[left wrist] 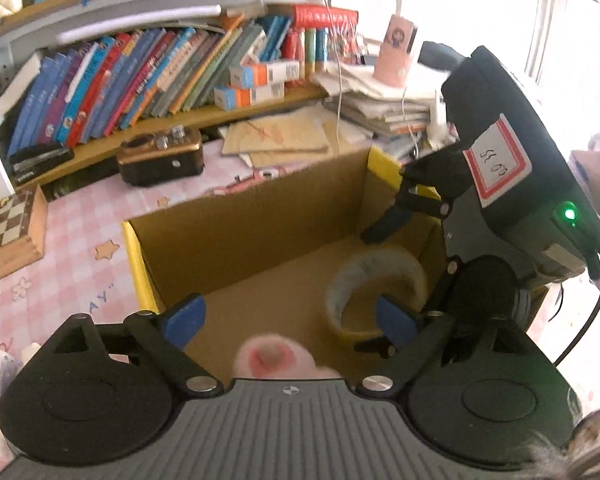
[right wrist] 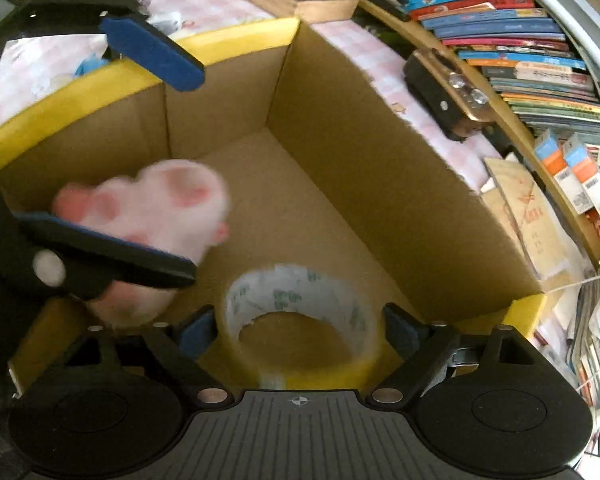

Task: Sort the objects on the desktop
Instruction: 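Open the left gripper over the box while the right releases the tape roll inside, then withdraw both grippers from the box toward the small items on the table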

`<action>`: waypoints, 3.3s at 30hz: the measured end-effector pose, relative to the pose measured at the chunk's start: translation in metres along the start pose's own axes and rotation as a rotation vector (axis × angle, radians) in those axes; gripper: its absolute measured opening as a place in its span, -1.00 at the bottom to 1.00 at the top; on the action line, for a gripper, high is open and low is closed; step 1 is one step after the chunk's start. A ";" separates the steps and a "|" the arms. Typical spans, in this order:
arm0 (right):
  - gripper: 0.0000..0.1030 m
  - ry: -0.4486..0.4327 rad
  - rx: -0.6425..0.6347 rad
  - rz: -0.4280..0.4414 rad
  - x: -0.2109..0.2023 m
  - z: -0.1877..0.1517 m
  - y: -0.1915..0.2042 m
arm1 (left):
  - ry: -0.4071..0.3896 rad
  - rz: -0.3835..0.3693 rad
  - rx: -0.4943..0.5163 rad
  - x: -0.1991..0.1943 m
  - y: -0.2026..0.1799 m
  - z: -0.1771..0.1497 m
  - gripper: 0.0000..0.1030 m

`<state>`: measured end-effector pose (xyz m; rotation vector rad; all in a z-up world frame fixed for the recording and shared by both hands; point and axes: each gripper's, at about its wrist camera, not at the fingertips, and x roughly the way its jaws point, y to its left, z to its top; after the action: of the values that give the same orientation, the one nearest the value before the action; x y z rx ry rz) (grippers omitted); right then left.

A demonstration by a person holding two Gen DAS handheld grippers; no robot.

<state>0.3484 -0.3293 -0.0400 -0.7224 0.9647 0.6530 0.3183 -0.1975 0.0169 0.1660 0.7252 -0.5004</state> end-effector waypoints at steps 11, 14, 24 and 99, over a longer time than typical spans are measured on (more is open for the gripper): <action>0.82 -0.225 0.293 0.046 -0.064 -0.023 -0.035 | -0.169 0.030 -0.094 -0.054 0.000 0.001 0.91; 0.85 -0.308 0.389 0.038 -0.087 -0.036 -0.035 | -0.215 0.070 -0.067 -0.072 -0.009 -0.002 0.95; 0.87 -0.502 0.640 -0.019 -0.143 -0.078 -0.015 | -0.315 0.110 -0.119 -0.122 -0.027 -0.024 1.00; 1.00 -0.552 0.918 -0.111 -0.155 -0.011 0.314 | -0.226 0.205 -0.260 -0.301 0.091 -0.256 1.00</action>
<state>0.0374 -0.1773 0.0159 0.2202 0.5977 0.2263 0.0191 0.0766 0.0269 -0.0595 0.5390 -0.2213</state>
